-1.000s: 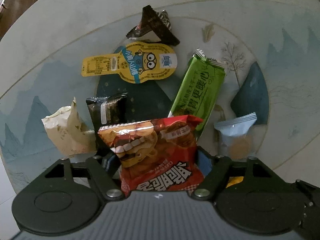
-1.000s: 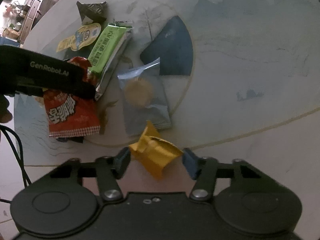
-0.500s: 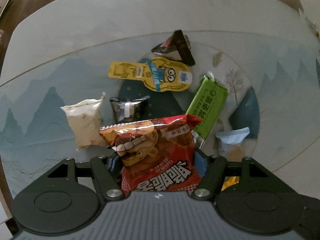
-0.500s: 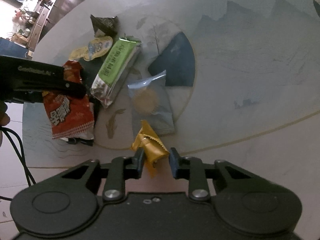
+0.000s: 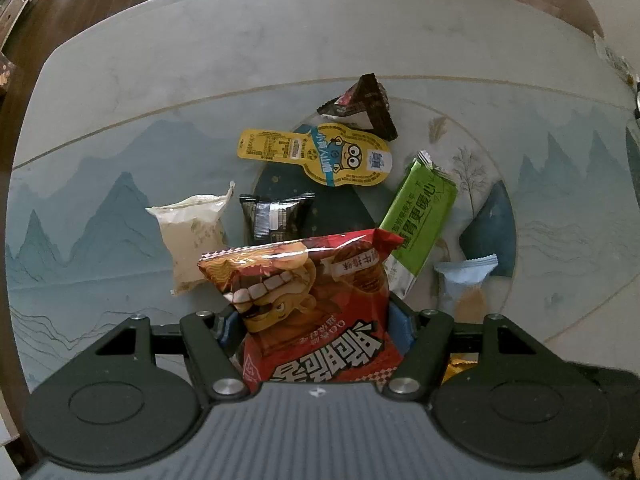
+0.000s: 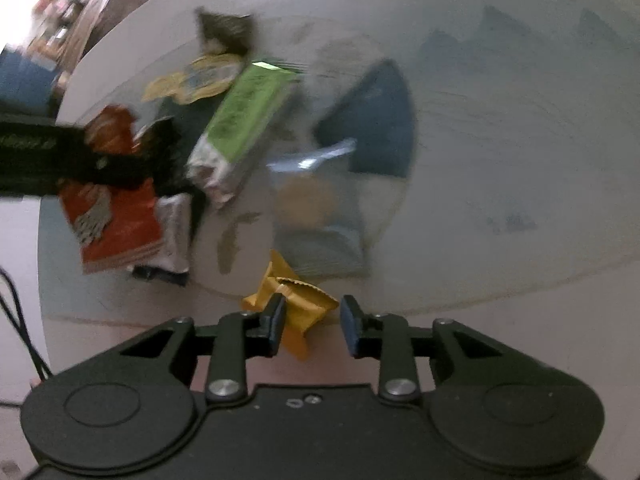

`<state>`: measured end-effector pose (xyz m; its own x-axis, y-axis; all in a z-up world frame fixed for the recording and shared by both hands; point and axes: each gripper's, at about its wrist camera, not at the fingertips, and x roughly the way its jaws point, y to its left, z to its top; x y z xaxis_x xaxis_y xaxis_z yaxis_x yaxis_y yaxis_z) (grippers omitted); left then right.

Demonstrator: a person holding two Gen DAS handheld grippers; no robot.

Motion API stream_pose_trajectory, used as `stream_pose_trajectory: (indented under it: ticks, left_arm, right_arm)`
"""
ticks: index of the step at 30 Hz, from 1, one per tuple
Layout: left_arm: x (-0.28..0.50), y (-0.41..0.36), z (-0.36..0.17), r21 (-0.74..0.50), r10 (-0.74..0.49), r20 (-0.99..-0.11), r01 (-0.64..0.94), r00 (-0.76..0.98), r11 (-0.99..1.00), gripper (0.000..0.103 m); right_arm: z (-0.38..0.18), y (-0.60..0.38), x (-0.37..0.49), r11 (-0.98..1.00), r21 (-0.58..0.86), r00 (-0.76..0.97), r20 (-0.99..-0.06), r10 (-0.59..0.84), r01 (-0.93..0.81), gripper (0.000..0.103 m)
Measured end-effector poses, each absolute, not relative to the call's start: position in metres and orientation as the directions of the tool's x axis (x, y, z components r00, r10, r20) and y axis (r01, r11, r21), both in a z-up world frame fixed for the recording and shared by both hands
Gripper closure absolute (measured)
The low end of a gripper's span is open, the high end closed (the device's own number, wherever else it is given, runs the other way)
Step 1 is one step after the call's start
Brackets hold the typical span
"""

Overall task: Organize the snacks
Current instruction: 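Lift the red chip bag with the left tool while the right tool lifts the yellow packet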

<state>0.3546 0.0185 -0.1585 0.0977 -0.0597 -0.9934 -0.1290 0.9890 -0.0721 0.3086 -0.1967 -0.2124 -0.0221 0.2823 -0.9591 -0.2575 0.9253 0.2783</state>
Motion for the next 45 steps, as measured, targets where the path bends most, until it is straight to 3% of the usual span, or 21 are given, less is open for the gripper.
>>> stream_pose_trajectory:
  ticks: [4, 9, 11, 12, 13, 26, 29, 35, 45]
  left_arm:
    - [0.355, 0.019, -0.157, -0.079, -0.066, -0.992, -0.129, 0.104, 0.989, 0.034]
    - [0.356, 0.02, -0.157, -0.075, -0.061, -0.993, -0.133, 0.103, 0.988, 0.034]
    - [0.356, 0.021, -0.157, -0.074, -0.06, -0.993, -0.142, 0.103, 0.987, 0.034]
    - [0.357, 0.022, -0.157, -0.076, -0.061, -0.993, -0.145, 0.103, 0.987, 0.034]
    - [0.357, 0.022, -0.157, -0.077, -0.062, -0.993, -0.147, 0.103, 0.986, 0.034]
    - [0.358, 0.021, -0.159, -0.072, -0.058, -0.994, -0.159, 0.093, 0.985, 0.034]
    - [0.357, 0.02, -0.16, -0.071, -0.057, -0.994, -0.157, 0.093, 0.985, 0.034]
    - [0.357, 0.018, -0.161, -0.07, -0.057, -0.994, -0.151, 0.094, 0.986, 0.034]
    - [0.353, 0.022, -0.154, -0.085, -0.066, -0.99, -0.16, 0.124, 0.983, 0.034]
  right_arm:
    - [-0.204, -0.175, 0.301, 0.851, 0.16, 0.006, -0.982, 0.189, -0.5, 0.073]
    - [-0.188, -0.174, 0.3, 0.782, 0.216, 0.027, -0.958, 0.285, -0.585, 0.069]
    - [-0.189, -0.172, 0.303, 0.76, 0.247, -0.001, -0.951, 0.309, -0.601, 0.05]
    - [-0.19, -0.169, 0.303, 0.743, 0.259, -0.019, -0.949, 0.315, -0.617, 0.026]
    - [-0.191, -0.164, 0.302, 0.722, 0.262, -0.032, -0.948, 0.316, -0.64, 0.01]
    - [-0.23, -0.133, 0.306, 0.663, 0.191, -0.114, -0.981, 0.158, -0.724, 0.022]
    - [-0.232, -0.128, 0.304, 0.651, 0.157, -0.088, -0.987, 0.137, -0.742, 0.03]
    - [-0.229, -0.122, 0.294, 0.648, 0.09, -0.039, -0.995, 0.093, -0.756, 0.066]
    - [-0.21, -0.154, 0.298, 0.737, 0.136, -0.011, -0.985, 0.172, -0.662, 0.07]
